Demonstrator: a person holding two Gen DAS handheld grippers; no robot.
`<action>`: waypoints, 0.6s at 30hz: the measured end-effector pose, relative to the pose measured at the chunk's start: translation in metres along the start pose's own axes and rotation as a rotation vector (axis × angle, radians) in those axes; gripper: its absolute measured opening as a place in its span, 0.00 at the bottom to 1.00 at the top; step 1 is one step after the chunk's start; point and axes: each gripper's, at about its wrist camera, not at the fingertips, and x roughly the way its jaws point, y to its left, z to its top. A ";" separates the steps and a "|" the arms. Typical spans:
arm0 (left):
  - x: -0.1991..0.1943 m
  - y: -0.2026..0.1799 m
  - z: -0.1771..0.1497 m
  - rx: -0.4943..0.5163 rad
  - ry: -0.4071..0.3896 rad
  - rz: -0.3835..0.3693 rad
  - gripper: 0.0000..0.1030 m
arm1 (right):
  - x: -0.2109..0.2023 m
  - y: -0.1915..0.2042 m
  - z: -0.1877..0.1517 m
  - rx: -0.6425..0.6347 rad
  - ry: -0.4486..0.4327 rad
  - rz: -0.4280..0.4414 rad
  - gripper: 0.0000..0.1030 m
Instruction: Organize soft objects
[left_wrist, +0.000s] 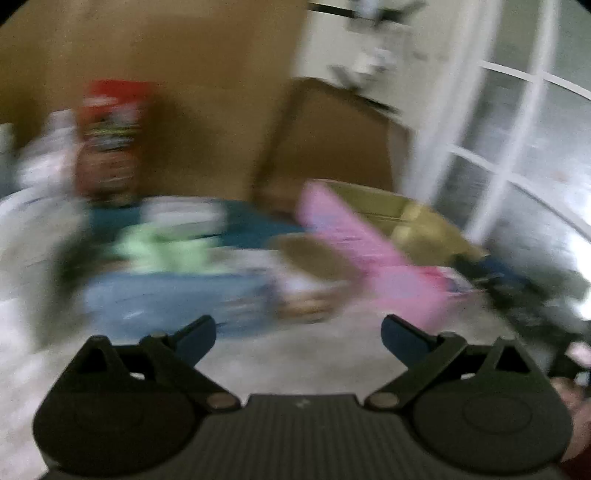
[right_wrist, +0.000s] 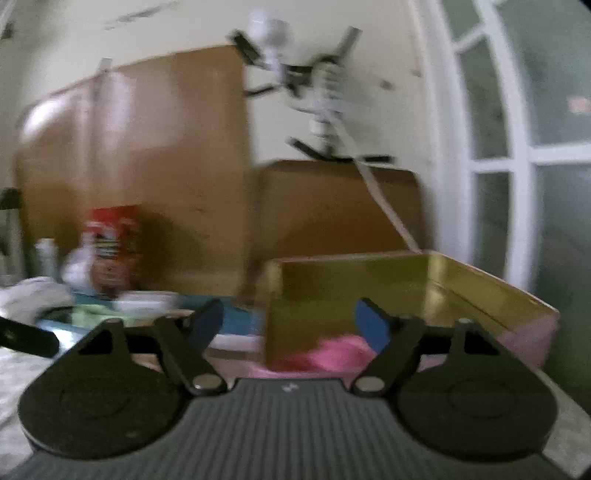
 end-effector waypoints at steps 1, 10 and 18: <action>-0.006 0.014 -0.004 -0.023 0.000 0.046 0.96 | -0.002 0.007 0.002 -0.011 -0.013 0.028 0.70; -0.019 0.066 -0.021 -0.061 0.032 0.317 0.93 | 0.013 0.086 -0.010 -0.030 0.155 0.325 0.58; -0.030 0.077 -0.033 -0.067 0.030 0.389 0.93 | 0.006 0.127 -0.032 -0.004 0.257 0.341 0.58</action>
